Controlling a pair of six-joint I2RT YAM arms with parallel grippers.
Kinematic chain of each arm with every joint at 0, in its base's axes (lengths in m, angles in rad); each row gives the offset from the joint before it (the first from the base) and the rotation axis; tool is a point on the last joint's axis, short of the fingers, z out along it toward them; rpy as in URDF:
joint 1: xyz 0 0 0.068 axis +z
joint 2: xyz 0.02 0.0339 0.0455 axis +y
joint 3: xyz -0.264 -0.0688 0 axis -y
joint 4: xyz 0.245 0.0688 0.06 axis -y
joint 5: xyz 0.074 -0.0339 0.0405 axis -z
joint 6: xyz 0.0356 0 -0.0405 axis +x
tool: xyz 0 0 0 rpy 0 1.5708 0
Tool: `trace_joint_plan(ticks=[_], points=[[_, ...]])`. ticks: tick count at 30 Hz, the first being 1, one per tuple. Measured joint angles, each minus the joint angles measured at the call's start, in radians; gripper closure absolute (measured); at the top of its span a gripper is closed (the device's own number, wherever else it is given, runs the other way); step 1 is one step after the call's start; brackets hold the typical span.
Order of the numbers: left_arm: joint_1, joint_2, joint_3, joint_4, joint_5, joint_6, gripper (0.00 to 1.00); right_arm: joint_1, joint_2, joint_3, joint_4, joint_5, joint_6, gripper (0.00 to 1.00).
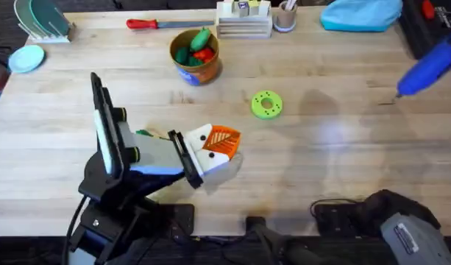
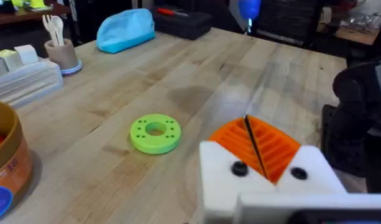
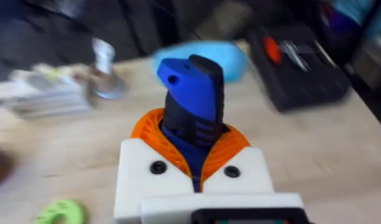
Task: Pick up the gripper from the table and insert it into the empty holder that is missing its gripper. Then pick up a screw, insert it into the mounting hole, and use the screwdriver to tighten it. Finally, clean up the table by picking up the vegetable and placing it into the bucket.
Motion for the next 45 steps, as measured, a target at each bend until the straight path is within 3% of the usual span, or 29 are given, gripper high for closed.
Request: trace_joint_plan(ticks=[5, 10, 18, 25, 33, 45], points=[[0.0, 0.0, 0.0, 0.0, 0.0, 0.0, 0.992, 0.249, -0.117, 0.0, 0.094, -0.03, 0.111, 0.985], [0.0, 0.0, 0.0, 0.0, 0.0, 0.0, 0.992, 0.545, -0.137, 0.0, 0.184, -0.016, 0.171, 0.985], [0.0, 0.0, 0.0, 0.0, 0.0, 0.0, 0.992, 1.043, -0.041, -0.001, 0.39, 0.169, 0.182, 0.985], [0.0, 0.0, 0.0, 0.0, 0.0, 0.0, 0.992, 1.361, 0.109, -0.002, 0.536, 0.256, 0.064, 0.985], [0.0, 0.0, 0.0, 0.0, 0.0, 0.0, 0.992, 1.529, 0.252, -0.007, 0.714, 0.272, 0.011, 0.985], [0.0, 0.0, 0.0, 0.0, 0.0, 0.0, 0.992, 1.597, 0.297, -0.065, 0.827, 0.275, 0.01, 0.985]])
